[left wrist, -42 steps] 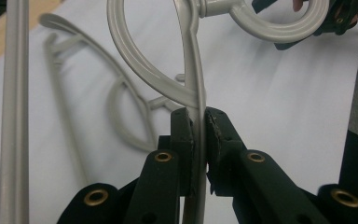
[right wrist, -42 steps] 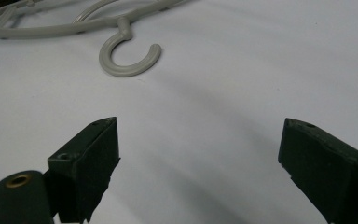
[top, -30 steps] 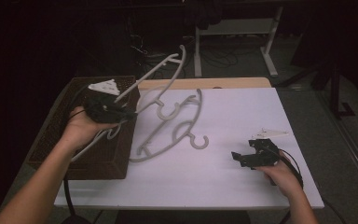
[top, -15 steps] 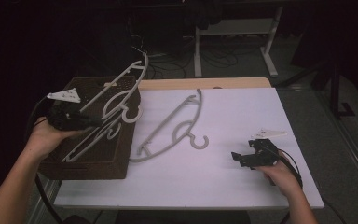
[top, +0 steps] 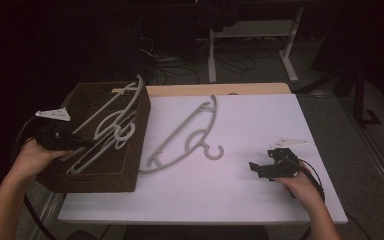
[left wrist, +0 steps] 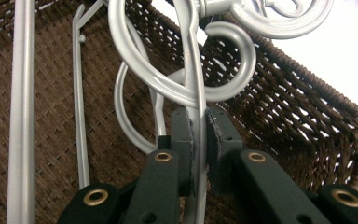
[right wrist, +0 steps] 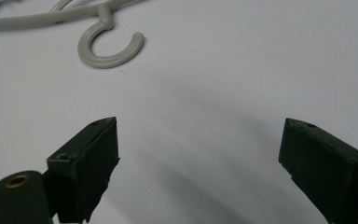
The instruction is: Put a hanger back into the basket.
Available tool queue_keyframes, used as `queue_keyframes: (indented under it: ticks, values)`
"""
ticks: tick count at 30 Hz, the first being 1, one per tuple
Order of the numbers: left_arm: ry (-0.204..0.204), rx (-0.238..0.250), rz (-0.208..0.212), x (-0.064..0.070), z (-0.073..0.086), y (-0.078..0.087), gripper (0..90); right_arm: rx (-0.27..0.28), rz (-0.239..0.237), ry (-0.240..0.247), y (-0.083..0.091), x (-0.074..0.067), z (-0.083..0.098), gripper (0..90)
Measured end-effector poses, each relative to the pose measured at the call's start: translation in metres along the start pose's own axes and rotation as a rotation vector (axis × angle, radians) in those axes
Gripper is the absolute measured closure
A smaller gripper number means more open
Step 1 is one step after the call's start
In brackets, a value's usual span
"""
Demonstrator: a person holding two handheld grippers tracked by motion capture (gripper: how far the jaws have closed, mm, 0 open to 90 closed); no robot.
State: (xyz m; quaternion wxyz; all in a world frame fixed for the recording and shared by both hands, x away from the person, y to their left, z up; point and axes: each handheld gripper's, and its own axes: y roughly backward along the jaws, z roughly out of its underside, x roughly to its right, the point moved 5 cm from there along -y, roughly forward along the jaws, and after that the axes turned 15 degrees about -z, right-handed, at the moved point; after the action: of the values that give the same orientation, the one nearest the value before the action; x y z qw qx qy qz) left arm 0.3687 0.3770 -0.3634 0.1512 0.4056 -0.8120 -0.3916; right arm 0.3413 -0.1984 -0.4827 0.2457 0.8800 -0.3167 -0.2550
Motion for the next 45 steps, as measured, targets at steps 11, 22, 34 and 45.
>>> queue_keyframes:
  ticks: [11,22,34,45]
  values:
    - [0.001,-0.058,-0.035,-0.014,0.016,-0.009,81.2,0.003,0.002,-0.003,0.0,0.0,0.0,11.5]
    - [0.022,-0.029,-0.094,-0.021,0.014,-0.01,55.4,0.003,-0.001,-0.003,0.0,0.001,0.0,11.5]
    - [0.046,0.107,-0.055,0.012,-0.031,-0.009,31.7,0.005,0.0,-0.001,0.001,0.001,-0.001,11.6]
    - [0.023,0.174,-0.032,0.054,-0.072,-0.018,15.9,0.001,-0.004,0.004,0.001,0.001,-0.001,11.6]
